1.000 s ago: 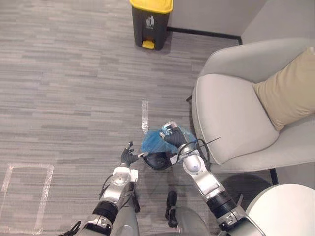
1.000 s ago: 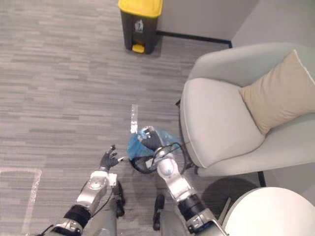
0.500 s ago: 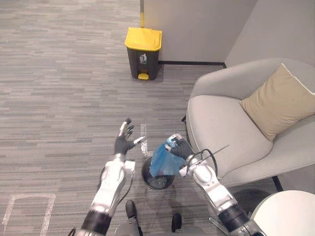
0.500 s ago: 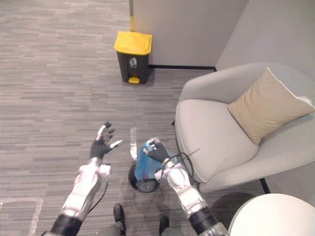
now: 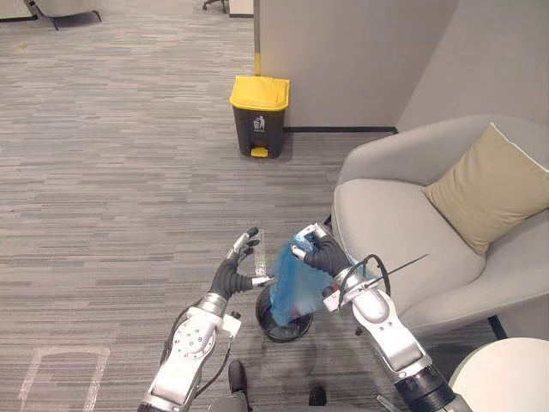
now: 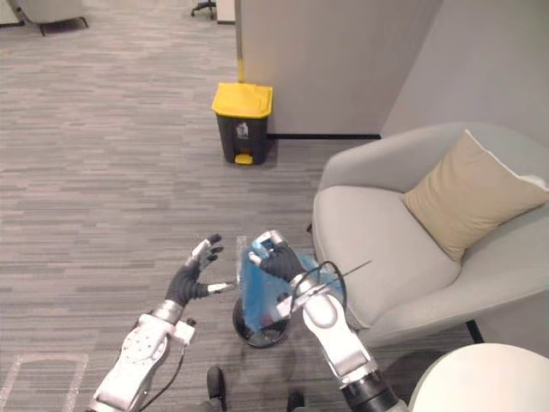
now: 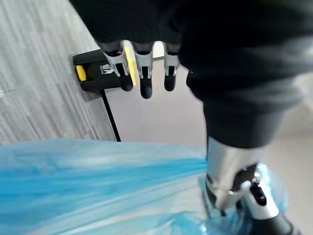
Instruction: Gather rubbish on tea table into small bin, then transfer packed bag to large trash can.
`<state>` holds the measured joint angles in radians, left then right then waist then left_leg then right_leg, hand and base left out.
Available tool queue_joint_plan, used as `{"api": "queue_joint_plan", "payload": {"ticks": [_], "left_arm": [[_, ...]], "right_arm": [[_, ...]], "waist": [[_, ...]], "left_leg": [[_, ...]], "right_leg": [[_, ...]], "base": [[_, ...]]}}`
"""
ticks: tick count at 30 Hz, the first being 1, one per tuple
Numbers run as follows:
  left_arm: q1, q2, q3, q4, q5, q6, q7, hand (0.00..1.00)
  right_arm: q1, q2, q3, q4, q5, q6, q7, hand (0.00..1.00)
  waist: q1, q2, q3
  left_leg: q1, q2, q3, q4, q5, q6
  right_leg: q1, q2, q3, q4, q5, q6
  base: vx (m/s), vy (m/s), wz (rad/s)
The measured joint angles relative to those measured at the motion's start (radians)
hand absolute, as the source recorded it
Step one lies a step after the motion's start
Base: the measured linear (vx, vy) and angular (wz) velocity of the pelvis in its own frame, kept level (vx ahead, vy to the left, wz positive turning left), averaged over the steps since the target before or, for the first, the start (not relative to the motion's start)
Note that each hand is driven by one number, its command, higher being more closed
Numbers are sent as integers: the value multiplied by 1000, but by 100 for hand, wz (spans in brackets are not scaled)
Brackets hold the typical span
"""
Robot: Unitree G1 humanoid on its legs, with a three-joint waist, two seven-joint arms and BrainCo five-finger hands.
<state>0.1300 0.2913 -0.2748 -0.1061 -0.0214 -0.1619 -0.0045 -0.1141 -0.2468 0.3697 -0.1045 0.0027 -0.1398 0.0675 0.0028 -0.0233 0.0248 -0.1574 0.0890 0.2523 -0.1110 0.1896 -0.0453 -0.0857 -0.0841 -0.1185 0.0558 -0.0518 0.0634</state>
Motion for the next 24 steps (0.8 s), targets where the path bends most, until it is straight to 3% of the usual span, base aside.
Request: {"api": "queue_joint_plan", "payload": {"ticks": [24], "left_arm": [[-46, 44, 2, -40, 38, 0, -23, 0]], "right_arm": [[-91, 31, 75, -123, 128, -11, 13, 100]], "waist": [[-5, 1, -28]], "left_leg": [[18, 8, 17, 0, -5, -11]], "right_leg": [[-2, 7, 25, 3, -1, -11]], "base": [[12, -1, -3]]}}
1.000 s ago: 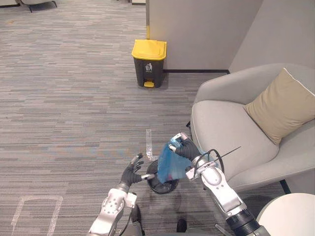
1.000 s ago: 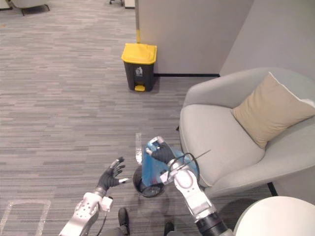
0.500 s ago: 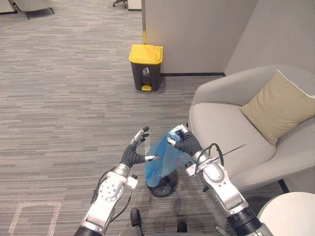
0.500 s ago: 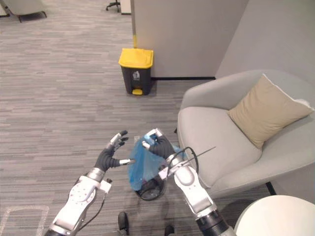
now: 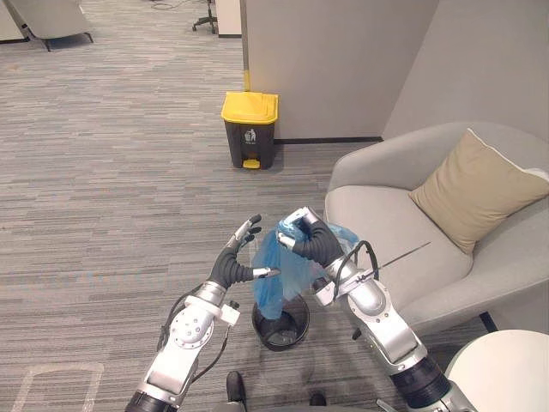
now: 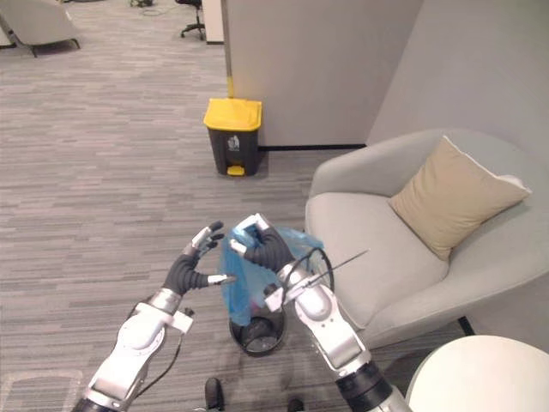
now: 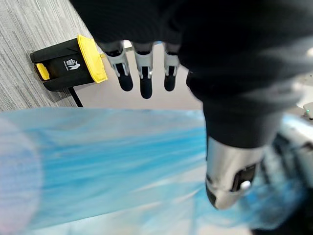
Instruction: Gather rubbish on tea table into small bin, then transfer packed bag to large trash can.
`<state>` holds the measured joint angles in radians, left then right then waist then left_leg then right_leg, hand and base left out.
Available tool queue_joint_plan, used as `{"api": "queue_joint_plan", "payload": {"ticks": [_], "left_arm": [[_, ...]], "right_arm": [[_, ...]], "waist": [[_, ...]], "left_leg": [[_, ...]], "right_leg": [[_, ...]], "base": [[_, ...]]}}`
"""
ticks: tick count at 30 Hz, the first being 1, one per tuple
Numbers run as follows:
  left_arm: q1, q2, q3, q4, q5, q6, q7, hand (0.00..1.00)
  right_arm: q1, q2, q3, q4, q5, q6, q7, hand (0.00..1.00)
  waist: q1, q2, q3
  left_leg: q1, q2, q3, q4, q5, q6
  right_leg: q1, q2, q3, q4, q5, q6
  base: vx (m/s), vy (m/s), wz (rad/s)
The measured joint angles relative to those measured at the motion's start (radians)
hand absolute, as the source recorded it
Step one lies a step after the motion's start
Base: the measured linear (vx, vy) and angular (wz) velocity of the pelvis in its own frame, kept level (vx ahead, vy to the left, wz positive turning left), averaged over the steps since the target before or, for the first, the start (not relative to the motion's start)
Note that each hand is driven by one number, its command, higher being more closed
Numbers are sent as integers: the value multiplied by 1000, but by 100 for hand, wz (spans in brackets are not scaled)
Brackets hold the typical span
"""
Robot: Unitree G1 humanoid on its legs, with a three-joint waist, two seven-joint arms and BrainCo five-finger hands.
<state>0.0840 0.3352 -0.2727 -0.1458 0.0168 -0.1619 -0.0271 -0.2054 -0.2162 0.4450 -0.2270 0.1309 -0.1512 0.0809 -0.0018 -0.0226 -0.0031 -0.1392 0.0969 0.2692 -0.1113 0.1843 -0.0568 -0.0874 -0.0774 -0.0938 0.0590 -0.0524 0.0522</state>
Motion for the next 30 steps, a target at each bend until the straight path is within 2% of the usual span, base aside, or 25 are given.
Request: {"api": "queue_joint_plan", "payload": {"ticks": [7, 10, 12, 15, 17, 22, 23, 30], "left_arm": [[1, 3, 1, 8, -1, 0, -3, 0], [-51, -46, -52, 204, 2, -15, 3, 0], [-126, -120, -111, 367, 61, 9, 20, 0], [-185, -173, -163, 441, 131, 17, 55, 0], [-204, -173, -176, 473, 160, 19, 84, 0], [-250, -164, -177, 548, 180, 20, 116, 0], [-259, -165, -178, 570, 180, 20, 121, 100], [-311, -177, -179, 691, 197, 28, 175, 100]], "right_arm": [[-64, 25, 64, 0, 30, -2, 3, 100], [-83, 50, 106, 9, 35, -2, 1, 100], [-127, 70, 178, 56, 35, 5, -2, 100], [-152, 71, 202, 96, 45, 20, -23, 100], [-164, 70, 197, 96, 70, 21, -50, 100], [-200, 68, 200, 96, 90, 33, -73, 100], [-211, 68, 204, 96, 109, 37, -80, 100], [-283, 69, 225, 96, 156, 41, -101, 100]], "waist": [[1, 0, -1], [0, 1, -10], [2, -7, -15], [5, -22, -23], [-5, -23, -24], [0, -23, -24], [1, -23, -24], [1, -22, -24]], "left_leg": [[6, 4, 21, 0, 5, 6], [8, 6, 26, 0, 4, 5], [7, 17, 33, 0, -5, -7], [1, 26, 48, 0, -5, -8], [1, 31, 54, 0, -4, -9], [-1, 46, 55, 0, -1, -18], [-1, 48, 55, 0, -1, -20], [-1, 57, 59, 0, 2, -23]], "right_leg": [[0, 4, 18, -9, 14, 8], [-1, 6, 26, -10, 15, 8], [-7, 9, 34, -10, 16, 5], [-22, 13, 50, -13, 22, -4], [-30, 18, 61, -11, 24, -7], [-33, 32, 66, -12, 28, -8], [-34, 35, 66, -13, 30, -10], [-33, 45, 70, -14, 34, -13]], "base": [[52, -14, -9], [29, -10, -6], [-4, -15, -11], [-2, -9, -18], [7, -20, -17], [25, -40, -5], [39, -35, -2], [50, -27, -3]]}}
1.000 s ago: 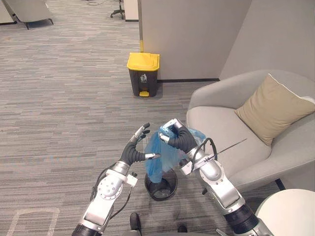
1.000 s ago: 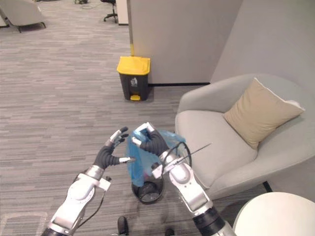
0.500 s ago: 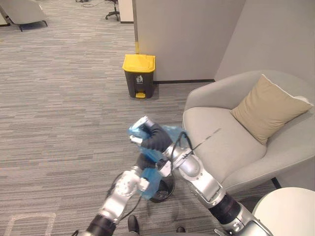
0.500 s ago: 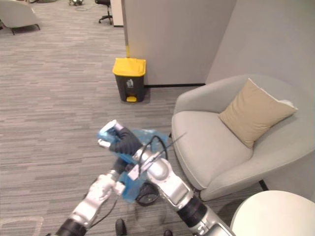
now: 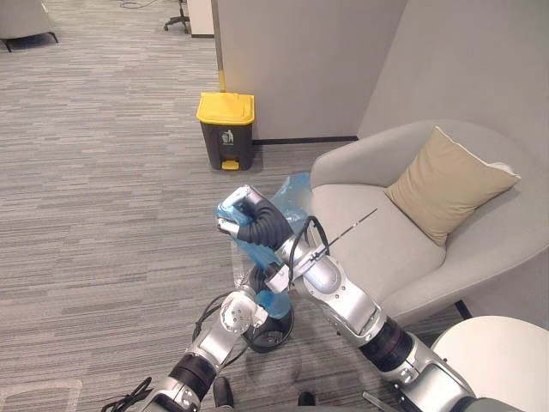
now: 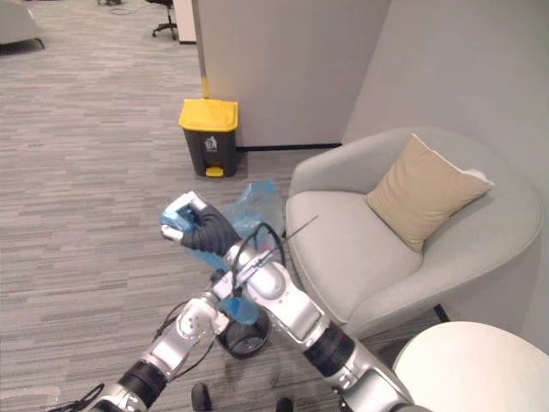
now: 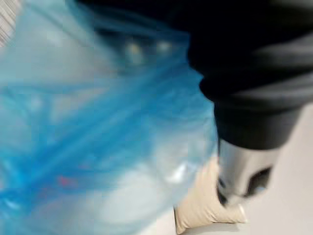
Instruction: Gather rubbish on tea table into small bin, then transfer packed bag to large trash can.
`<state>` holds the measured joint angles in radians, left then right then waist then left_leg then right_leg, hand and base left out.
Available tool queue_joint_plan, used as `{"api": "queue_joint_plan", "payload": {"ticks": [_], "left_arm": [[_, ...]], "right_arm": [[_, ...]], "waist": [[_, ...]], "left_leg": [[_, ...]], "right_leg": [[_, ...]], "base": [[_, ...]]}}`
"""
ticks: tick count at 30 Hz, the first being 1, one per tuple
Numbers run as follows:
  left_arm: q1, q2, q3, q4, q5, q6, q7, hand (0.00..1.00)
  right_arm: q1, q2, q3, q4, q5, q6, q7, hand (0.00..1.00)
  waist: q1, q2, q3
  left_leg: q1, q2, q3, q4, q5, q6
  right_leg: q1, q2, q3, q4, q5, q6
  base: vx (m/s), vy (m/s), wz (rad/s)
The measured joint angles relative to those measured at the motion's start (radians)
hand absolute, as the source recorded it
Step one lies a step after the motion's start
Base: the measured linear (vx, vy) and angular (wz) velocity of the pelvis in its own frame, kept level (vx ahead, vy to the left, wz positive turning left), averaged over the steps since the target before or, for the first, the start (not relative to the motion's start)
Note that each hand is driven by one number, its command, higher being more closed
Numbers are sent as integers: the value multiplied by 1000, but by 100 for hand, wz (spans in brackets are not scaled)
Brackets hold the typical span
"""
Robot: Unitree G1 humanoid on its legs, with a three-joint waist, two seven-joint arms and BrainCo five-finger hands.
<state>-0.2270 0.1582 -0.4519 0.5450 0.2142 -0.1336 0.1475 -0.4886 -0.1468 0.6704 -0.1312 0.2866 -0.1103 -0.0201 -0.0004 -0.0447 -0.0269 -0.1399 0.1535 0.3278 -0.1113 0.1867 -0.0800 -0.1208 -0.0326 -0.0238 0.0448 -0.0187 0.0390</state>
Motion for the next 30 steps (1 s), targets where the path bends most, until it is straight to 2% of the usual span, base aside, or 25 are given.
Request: {"api": "queue_joint_plan", "payload": {"ticks": [11, 12, 15, 18, 22, 25, 28, 30], "left_arm": [[11, -15, 6, 15, -42, 17, 25, 100], [16, -15, 16, 2, -47, 18, 25, 100], [47, -17, 45, -26, -61, 23, 24, 100], [77, -16, 63, -38, -64, 34, 22, 100], [122, -15, 95, -119, -83, 33, 22, 100], [143, -15, 122, -160, -84, 30, 21, 100], [187, -15, 161, -171, -84, 29, 20, 100], [214, -15, 184, -175, -84, 29, 18, 100]], "right_arm": [[-17, 0, 0, 0, -1, -2, 16, 100], [-7, 0, -1, 0, -1, -10, 23, 0], [62, 15, -21, 0, -5, -47, 44, 0], [143, 21, -59, 1, -19, -50, 52, 0], [230, -10, -105, 29, -163, -60, 48, 0], [284, -43, -154, 38, -332, -67, 19, 0], [347, -65, -254, 31, -519, -82, -47, 0], [389, -68, -317, 22, -575, -87, -81, 0]], "waist": [[-9, 1, 1], [-10, 2, 1], [-10, 2, 1], [-11, 2, 2], [-12, 2, 2], [-10, 1, 2], [-11, 0, 8], [-12, -2, 14]], "left_leg": [[1, 3, -1, 0, 3, -2], [1, 3, -4, 0, 3, -2], [1, 5, -7, 0, 0, -5], [1, 6, -8, 0, -2, -8], [1, 3, -10, 0, -2, -7], [1, 0, -13, 0, -2, -6], [1, -3, -21, 0, -4, -4], [1, -4, -24, 0, -6, -5]], "right_leg": [[1, 7, -1, 0, 5, -4], [2, 8, -2, 0, 5, -4], [3, 9, -2, 0, 3, -5], [2, 6, -4, 0, -4, 2], [4, 1, -8, 0, -9, 7], [8, -1, -12, -2, -10, 8], [18, -3, -20, -14, -9, 9], [20, -3, -23, -15, -11, 10]], "base": [[34, -7, -1], [-4, -6, 5], [0, -1, 1], [0, 0, 0], [2, 1, 2], [0, 0, 4], [14, -3, 8], [42, -6, 6]]}}
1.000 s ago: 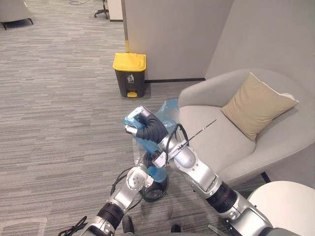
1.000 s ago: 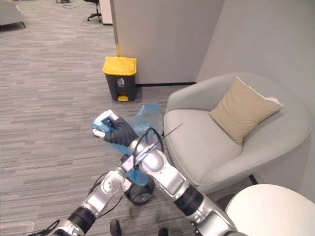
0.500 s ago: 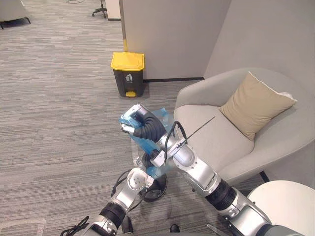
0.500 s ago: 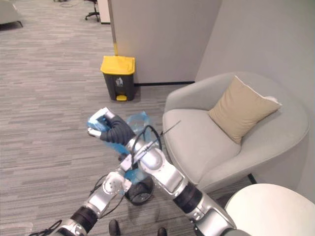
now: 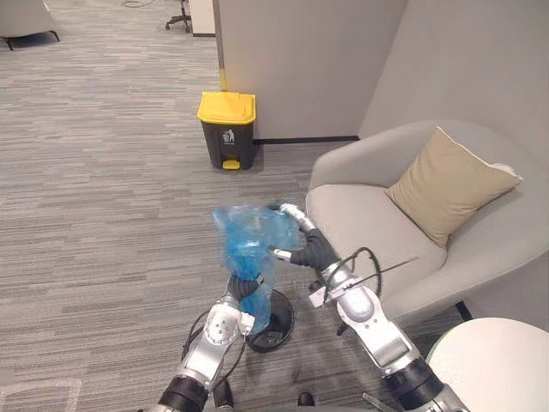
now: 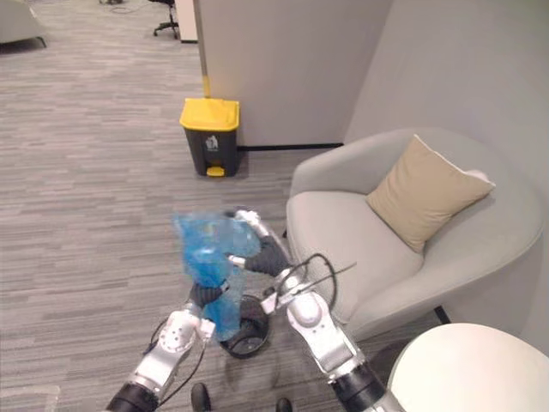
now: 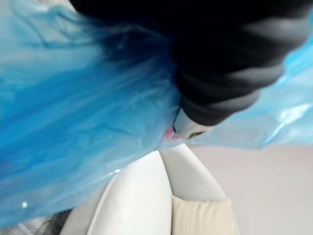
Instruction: Gather rubbish on tea table into small bin, then transfer packed bag to large trash can.
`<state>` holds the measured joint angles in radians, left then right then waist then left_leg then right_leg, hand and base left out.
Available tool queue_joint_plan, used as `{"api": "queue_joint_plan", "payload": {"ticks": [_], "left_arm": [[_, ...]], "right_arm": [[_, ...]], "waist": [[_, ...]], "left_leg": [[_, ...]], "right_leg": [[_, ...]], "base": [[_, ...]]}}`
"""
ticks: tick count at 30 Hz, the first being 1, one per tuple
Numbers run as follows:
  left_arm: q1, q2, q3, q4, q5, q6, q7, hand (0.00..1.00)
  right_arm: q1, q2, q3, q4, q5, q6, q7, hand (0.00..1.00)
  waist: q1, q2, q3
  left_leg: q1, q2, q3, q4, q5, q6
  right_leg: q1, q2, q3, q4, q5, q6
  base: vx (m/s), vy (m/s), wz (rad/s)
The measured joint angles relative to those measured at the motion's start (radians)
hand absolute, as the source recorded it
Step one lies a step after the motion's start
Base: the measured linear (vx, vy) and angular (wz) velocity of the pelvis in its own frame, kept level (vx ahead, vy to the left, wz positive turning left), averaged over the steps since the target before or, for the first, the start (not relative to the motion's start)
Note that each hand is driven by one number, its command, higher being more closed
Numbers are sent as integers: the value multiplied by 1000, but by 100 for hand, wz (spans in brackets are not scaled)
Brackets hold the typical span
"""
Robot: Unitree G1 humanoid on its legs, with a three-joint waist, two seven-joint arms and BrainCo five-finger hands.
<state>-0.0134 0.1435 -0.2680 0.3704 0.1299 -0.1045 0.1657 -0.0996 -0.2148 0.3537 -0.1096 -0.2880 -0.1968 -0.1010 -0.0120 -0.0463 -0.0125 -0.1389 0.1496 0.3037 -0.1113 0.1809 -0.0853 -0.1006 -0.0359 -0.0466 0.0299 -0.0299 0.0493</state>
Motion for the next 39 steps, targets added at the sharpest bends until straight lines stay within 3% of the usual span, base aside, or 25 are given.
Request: {"api": "queue_joint_plan", "payload": {"ticks": [6, 12, 16, 23, 30, 32, 36, 38, 39], "left_arm": [[77, -4, 80, -27, -7, 0, -13, 100], [145, -39, 226, 19, -87, 6, -24, 100], [155, -43, 287, 113, -95, 13, -46, 100], [180, -43, 342, 308, -95, 33, -63, 100], [181, -64, 366, 395, -102, 43, -63, 100], [181, -74, 365, 396, -115, 43, -62, 100], [148, -84, 366, 378, -115, 43, -61, 100], [144, -88, 368, 337, -115, 42, -58, 100], [147, -85, 368, 329, -115, 42, -56, 100]], "right_arm": [[152, 67, -178, 9, -23, 0, -57, 0], [194, 172, -344, 288, 164, 37, -28, 0], [206, 178, -382, 528, 253, 66, 16, 0], [196, 179, -471, 878, 267, 127, 30, 0], [175, 203, -505, 897, 268, 140, 5, 0], [177, 231, -505, 856, 268, 147, 2, 0], [178, 251, -505, 820, 268, 151, -7, 0], [189, 253, -485, 822, 266, 160, -15, 0], [191, 254, -482, 824, 266, 161, -16, 0]], "waist": [[-1, 2, 8], [-4, 14, 18], [2, 22, 28], [14, 26, 59], [23, 22, 128], [28, 18, 146], [36, 9, 161], [39, 20, 172], [39, 18, 172]], "left_leg": [[0, -5, -9, 0, -1, 2], [3, -18, -21, 0, -13, -6], [15, -27, -29, 0, -23, -2], [55, -45, -36, 1, -38, 3], [97, -44, 3, 7, -41, 5], [100, -37, 32, 16, -49, 18], [-4, -24, 48, 178, -134, 48], [-29, -1, 43, 229, -142, 56], [-32, 0, 37, 235, -142, 56]], "right_leg": [[14, -5, -9, -1, 2, -4], [19, -11, -26, 1, -21, 5], [35, -19, -35, 2, -36, 10], [89, -33, -47, 3, -48, 8], [81, -43, -31, 78, -53, 18], [51, -48, -15, 126, -55, 21], [-9, -75, -5, 184, -86, 29], [-79, -90, -37, 517, -186, 7], [-83, -92, -34, 586, -203, 12]], "base": [[79, -7, 5], [35, 1, 7], [53, 7, 10], [102, -5, 5], [14, 24, -10], [-89, 48, -31], [-123, 17, -13], [-117, -32, 21], [-108, -93, 40]]}}
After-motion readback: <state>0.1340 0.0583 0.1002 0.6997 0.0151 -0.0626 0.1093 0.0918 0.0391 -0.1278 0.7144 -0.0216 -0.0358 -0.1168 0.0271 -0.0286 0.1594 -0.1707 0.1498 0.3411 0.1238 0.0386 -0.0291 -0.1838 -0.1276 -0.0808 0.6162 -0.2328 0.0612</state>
